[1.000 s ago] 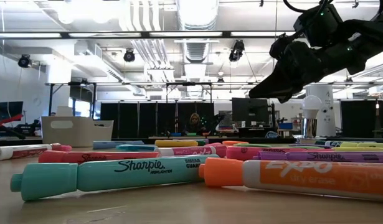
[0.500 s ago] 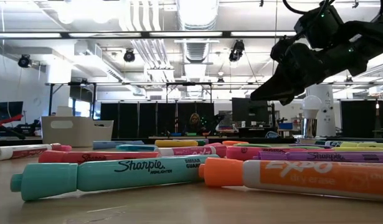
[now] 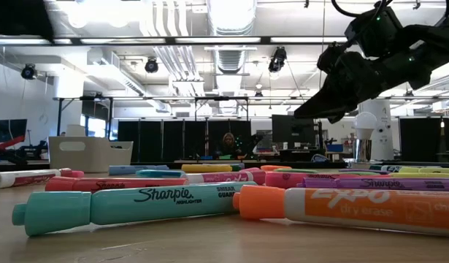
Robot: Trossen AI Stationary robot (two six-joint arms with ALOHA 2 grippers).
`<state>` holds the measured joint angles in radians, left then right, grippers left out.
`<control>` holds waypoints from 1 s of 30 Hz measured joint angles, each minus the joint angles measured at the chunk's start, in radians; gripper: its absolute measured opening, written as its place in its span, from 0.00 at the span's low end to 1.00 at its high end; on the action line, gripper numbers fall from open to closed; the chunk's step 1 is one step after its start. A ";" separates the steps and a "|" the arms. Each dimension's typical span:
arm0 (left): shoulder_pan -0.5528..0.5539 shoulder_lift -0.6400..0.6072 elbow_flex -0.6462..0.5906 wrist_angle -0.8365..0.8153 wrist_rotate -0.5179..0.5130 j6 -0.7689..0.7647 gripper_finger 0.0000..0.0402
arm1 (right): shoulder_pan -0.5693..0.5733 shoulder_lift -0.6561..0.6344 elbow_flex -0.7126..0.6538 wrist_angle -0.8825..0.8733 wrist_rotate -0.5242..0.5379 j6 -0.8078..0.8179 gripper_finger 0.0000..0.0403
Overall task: Pick & Place Markers
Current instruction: Put the pink marker pen into the white bin
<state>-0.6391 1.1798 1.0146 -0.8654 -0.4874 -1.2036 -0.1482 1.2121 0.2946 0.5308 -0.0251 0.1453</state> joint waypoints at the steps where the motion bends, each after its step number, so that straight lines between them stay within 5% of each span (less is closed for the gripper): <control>1: 0.048 -0.008 -0.020 0.077 -0.001 0.114 0.07 | 0.000 0.000 0.004 0.000 0.000 -0.009 0.17; 9: 0.353 -0.013 -0.316 0.928 0.213 0.804 0.01 | 0.002 0.000 0.012 -0.005 -0.001 0.052 0.17; 17: 0.633 0.114 -0.646 1.736 0.460 0.975 0.00 | 0.002 0.000 0.013 0.000 -0.002 0.189 0.17; 23: 0.796 0.165 -0.708 1.873 0.589 1.008 0.00 | 0.002 0.000 0.041 0.000 -0.024 0.248 0.17; 30: 0.818 0.162 -0.703 1.878 0.599 1.120 0.00 | 0.083 0.000 0.114 -0.003 -0.089 0.180 0.17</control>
<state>0.1791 1.3422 0.3113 1.0121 0.1116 -0.0839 -0.0654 1.2121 0.4090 0.5274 -0.1143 0.3250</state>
